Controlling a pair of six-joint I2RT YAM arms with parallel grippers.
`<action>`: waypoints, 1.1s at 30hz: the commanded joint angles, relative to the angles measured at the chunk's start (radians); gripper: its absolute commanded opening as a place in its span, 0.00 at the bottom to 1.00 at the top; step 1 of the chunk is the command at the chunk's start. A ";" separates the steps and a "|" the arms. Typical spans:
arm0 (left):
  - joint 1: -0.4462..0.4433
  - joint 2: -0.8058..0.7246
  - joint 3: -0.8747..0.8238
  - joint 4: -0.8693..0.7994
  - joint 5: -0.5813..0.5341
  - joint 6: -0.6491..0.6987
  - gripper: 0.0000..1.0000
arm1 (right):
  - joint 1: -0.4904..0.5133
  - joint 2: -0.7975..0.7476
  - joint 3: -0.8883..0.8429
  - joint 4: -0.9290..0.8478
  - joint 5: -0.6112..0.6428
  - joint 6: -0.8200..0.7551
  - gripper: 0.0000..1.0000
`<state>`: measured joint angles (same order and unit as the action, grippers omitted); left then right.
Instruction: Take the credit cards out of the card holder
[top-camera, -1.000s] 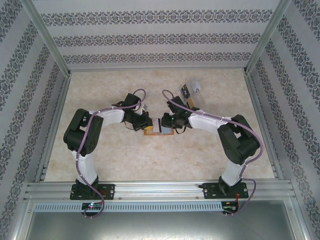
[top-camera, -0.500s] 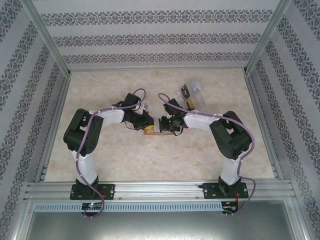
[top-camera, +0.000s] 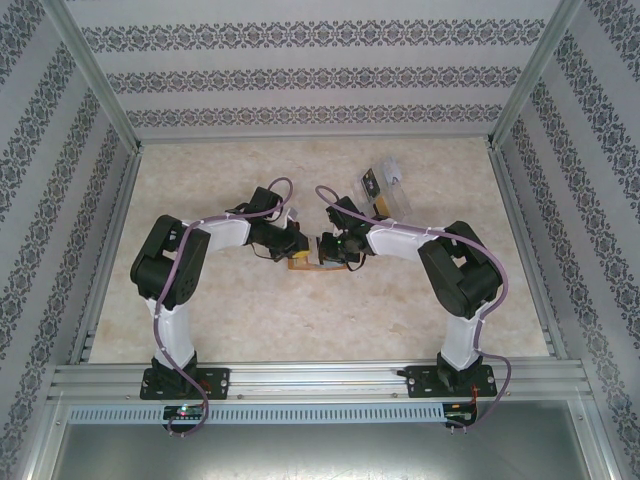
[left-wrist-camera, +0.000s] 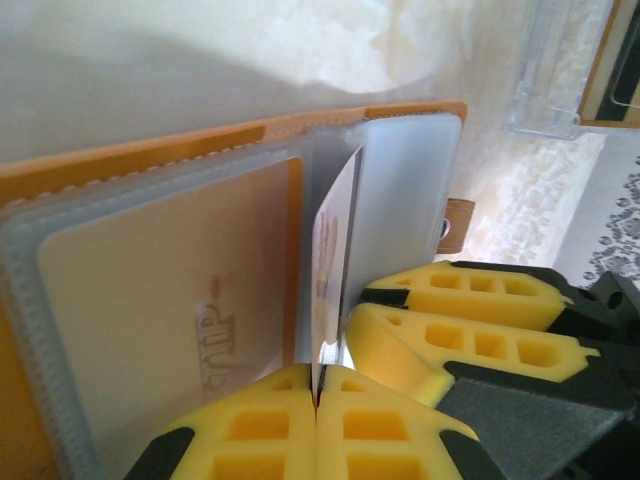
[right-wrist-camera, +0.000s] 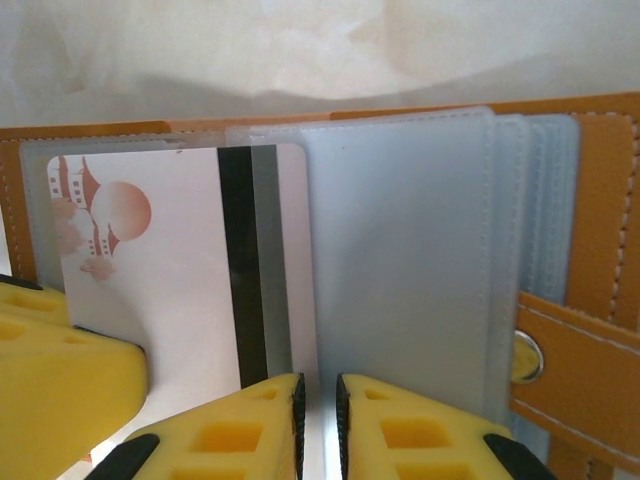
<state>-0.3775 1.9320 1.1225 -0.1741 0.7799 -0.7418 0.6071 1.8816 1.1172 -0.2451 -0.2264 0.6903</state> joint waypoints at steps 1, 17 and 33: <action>0.024 -0.098 0.007 -0.129 -0.127 0.066 0.02 | -0.013 -0.046 -0.021 -0.039 0.017 0.016 0.20; 0.090 -0.407 -0.034 -0.007 0.047 -0.012 0.03 | -0.086 -0.289 -0.024 0.182 -0.328 0.046 0.57; 0.140 -0.446 -0.134 0.328 0.234 -0.266 0.03 | -0.132 -0.283 -0.114 0.678 -0.575 0.327 0.43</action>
<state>-0.2531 1.5246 1.0142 0.0547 0.9737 -0.9607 0.4858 1.6058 1.0195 0.2687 -0.7326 0.9482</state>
